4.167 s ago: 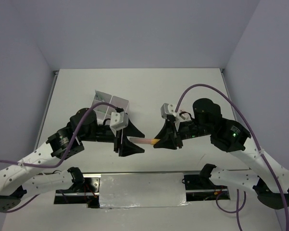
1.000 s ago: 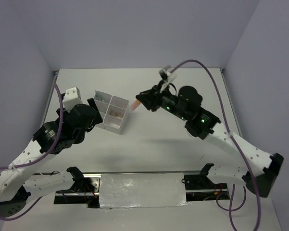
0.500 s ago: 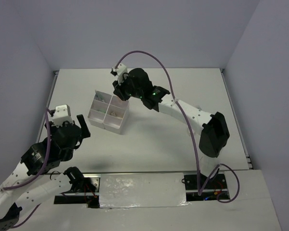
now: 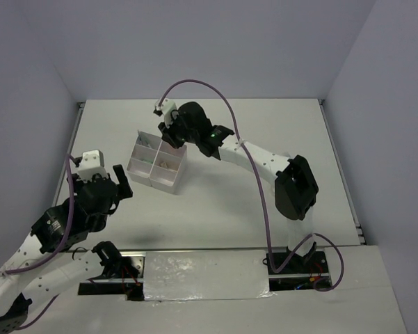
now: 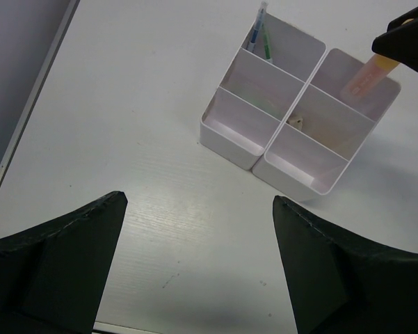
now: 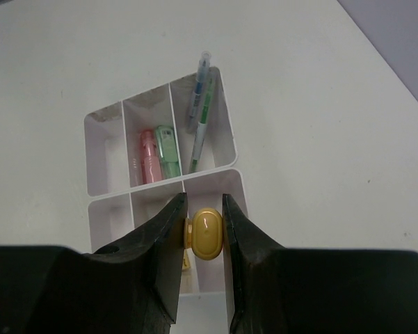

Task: Sort the stationery into containers
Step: Place the stationery in the storage box.

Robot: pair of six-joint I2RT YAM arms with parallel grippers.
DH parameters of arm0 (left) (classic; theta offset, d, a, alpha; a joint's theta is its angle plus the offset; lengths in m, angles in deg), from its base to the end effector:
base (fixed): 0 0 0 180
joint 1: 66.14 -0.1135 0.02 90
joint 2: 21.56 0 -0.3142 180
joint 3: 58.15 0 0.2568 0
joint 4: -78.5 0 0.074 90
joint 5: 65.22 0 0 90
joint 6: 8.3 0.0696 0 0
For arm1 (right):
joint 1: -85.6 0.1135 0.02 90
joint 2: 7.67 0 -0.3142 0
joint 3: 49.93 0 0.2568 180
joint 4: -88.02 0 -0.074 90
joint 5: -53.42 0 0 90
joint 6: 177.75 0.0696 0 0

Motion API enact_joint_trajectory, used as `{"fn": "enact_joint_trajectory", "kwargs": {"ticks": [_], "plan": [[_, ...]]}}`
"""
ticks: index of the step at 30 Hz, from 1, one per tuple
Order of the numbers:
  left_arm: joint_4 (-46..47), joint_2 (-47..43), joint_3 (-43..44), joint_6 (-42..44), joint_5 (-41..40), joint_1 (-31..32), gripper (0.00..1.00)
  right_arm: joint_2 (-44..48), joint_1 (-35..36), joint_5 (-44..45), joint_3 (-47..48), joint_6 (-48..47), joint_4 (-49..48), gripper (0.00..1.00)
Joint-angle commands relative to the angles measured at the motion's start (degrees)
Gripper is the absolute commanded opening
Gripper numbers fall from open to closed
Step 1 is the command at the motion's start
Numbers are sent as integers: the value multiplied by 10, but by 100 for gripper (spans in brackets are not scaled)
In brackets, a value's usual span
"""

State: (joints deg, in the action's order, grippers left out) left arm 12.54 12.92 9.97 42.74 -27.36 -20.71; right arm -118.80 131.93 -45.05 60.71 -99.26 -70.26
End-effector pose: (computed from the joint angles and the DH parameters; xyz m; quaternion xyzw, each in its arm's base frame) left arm 0.0907 -0.0137 0.3712 -0.1672 0.7976 -0.0058 0.5796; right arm 0.3532 0.3849 0.3504 -0.4364 0.7046 0.2249 0.5123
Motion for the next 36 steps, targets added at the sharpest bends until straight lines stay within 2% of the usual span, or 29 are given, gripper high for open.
{"fn": "enact_joint_trajectory", "kwargs": {"ticks": [1,33,36], "plan": [[21,-9,-1,16,1,-3,99,6,-9,-3,21,-9,-23,0],[27,10,-3,22,5,-3,99,17,-19,-28,10,-2,-35,5],[27,12,-2,24,6,-4,99,18,-20,-31,-1,5,-44,14]]}}
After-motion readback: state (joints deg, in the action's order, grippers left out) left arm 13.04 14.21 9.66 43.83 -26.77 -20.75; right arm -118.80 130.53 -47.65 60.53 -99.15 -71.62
